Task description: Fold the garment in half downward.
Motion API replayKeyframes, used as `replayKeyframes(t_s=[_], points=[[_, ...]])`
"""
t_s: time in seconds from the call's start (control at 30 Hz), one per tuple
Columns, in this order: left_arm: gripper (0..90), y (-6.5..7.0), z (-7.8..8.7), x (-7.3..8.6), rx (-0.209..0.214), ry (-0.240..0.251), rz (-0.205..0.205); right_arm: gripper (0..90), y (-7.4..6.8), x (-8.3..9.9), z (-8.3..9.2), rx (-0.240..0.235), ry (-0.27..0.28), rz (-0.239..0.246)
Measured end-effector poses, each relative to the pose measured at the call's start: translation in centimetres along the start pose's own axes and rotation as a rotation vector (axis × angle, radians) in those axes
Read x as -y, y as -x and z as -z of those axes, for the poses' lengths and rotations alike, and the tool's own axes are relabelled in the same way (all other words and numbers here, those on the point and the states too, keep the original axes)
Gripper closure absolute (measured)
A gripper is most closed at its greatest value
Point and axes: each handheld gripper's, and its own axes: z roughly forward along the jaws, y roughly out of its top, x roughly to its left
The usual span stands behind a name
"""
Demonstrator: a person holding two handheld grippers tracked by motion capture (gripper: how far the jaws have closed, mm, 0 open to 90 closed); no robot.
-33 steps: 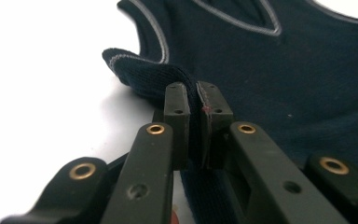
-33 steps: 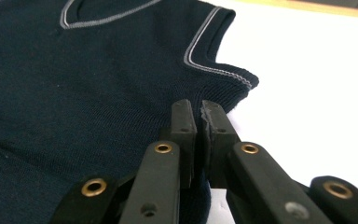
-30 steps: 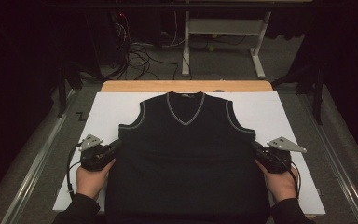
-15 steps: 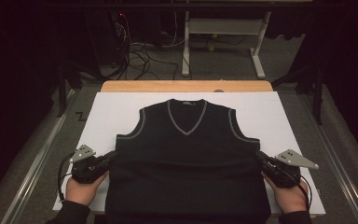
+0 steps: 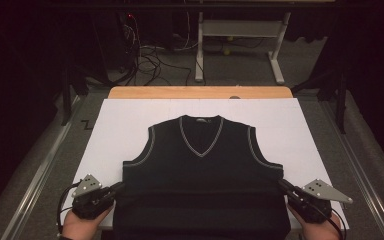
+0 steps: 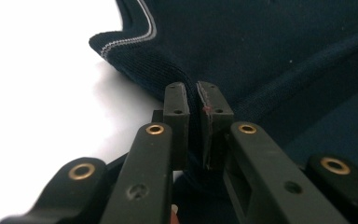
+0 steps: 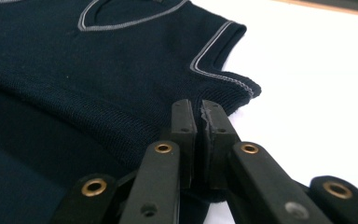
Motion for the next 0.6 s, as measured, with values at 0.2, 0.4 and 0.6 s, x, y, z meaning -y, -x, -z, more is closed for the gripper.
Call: replayKeyframes(t_s=[0.2, 0.4, 0.6], points=[[79.5, 0.7, 0.6, 1.2, 0.006, -0.026, -0.011, 85.4, -0.6, 1.2, 1.1, -0.018, -0.032, 0.003], [79.1, 1.1, 0.9, 2.4, 0.012, -0.047, -0.001, 85.1, -1.2, 2.2, 2.1, -0.031, -0.063, 0.006], [65.6, 1.0, 1.0, 2.5, -0.004, -0.023, 0.010, 75.7, -1.4, 2.7, 2.0, -0.052, -0.084, 0.016]])
